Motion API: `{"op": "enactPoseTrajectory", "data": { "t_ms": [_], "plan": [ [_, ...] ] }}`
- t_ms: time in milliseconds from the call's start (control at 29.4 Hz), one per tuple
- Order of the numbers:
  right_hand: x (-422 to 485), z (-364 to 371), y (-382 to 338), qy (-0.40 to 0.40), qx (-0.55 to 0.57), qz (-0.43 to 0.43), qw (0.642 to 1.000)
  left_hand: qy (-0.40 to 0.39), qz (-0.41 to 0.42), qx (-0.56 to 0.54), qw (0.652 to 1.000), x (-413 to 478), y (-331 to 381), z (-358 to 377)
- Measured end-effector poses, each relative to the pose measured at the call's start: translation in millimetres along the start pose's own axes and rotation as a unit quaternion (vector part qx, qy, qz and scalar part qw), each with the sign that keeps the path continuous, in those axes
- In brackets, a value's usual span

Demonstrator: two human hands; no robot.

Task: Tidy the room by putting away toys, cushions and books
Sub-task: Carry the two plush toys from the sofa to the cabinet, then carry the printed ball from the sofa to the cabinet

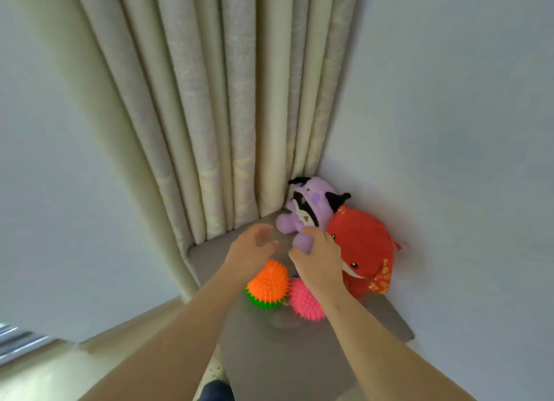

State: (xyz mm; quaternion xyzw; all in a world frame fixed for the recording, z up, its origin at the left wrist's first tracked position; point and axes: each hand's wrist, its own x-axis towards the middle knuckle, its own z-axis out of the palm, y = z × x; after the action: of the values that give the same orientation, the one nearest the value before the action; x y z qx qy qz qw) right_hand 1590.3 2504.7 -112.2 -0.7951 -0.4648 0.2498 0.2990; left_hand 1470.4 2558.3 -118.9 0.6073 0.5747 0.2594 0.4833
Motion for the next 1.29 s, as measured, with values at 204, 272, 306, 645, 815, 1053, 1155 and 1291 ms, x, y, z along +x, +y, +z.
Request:
{"op": "enactPoseTrajectory", "data": {
  "t_ms": [204,272,306,645,815,1053,1155,1291],
  "plan": [
    [-67,40,-27,-0.199,0.061,-0.03,0.978,0.162,-0.122,-0.091,0.975,-112,-47,-48],
    [-96,59,-44,-0.26,0.065,-0.049,0.962,0.226,-0.152,-0.132,0.953,-153,-65,-71],
    [-109,69,-51,-0.28,0.059,-0.06,0.956,0.251,-0.162,-0.144,0.943,-172,-73,-82],
    [-311,154,-137,-0.51,-0.017,-0.197,0.837,0.555,-0.237,-0.226,0.765,-409,-152,-171],
    [-473,193,-142,-0.609,-0.047,-0.229,0.758,0.66,-0.273,-0.267,0.647,-569,-197,-173],
    [-713,208,-121,-0.718,-0.069,-0.205,0.662,0.727,-0.319,-0.273,0.544,-797,-257,-168],
    [-819,213,-119,-0.746,-0.079,-0.216,0.626,0.754,-0.324,-0.267,0.506,-898,-278,-178],
    [-929,228,-125,-0.763,-0.098,-0.232,0.595,0.782,-0.323,-0.281,0.454,-992,-301,-194]
  ]
}}
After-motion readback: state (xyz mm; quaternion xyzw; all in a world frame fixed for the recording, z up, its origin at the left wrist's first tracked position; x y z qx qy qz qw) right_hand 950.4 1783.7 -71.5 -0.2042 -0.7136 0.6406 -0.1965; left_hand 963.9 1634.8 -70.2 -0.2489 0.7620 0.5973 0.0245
